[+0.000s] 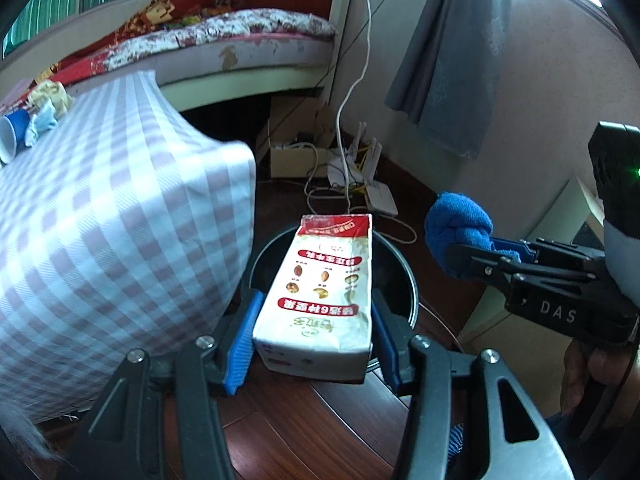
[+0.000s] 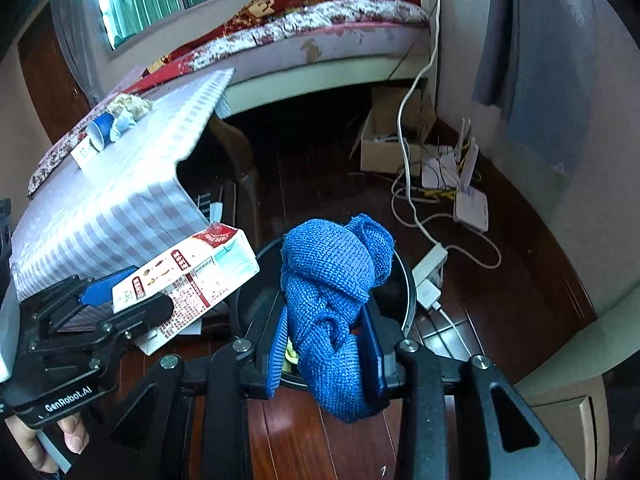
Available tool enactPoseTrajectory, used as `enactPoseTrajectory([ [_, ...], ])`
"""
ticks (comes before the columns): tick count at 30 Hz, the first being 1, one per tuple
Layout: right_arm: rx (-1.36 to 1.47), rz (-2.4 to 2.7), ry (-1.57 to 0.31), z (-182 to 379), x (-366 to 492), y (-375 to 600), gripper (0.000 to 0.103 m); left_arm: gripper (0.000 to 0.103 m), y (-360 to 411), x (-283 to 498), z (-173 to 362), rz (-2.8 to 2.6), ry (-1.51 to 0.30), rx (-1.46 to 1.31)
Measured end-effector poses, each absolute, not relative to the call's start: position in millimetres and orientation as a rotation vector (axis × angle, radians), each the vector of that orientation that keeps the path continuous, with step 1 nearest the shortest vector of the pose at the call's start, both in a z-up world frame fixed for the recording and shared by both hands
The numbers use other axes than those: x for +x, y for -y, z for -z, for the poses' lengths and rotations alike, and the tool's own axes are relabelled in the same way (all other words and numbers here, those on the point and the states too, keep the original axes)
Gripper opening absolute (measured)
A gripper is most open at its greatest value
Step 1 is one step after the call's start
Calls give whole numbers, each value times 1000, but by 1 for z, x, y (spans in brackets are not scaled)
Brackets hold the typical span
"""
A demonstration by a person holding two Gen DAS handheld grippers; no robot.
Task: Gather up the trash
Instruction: 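Carry carton and towel over the black bin and open both tools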
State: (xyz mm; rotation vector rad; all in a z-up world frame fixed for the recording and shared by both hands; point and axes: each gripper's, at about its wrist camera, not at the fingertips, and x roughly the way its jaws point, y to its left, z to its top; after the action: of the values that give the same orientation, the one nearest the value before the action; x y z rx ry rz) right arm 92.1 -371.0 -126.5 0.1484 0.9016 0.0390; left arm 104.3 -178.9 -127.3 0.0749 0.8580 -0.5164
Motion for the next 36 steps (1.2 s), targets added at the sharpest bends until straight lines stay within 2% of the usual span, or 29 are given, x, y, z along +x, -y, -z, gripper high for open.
enactPoseTrajectory([
  [12, 81, -120, -1000, 176, 131, 360, 36, 53, 191, 134, 165, 500, -958, 75],
  [33, 33, -170, -1045, 194, 153, 355, 37, 53, 206, 146, 182, 492, -1006, 82],
  [34, 21, -168, -1039, 194, 154, 354, 38, 53, 207, 147, 183, 499, -1009, 78],
  [35, -8, -150, -1031, 196, 155, 354, 47, 55, 208, 147, 183, 508, -1007, 68],
  [36, -59, -76, -1030, 198, 155, 358, 78, 65, 208, 147, 183, 487, -992, 72],
])
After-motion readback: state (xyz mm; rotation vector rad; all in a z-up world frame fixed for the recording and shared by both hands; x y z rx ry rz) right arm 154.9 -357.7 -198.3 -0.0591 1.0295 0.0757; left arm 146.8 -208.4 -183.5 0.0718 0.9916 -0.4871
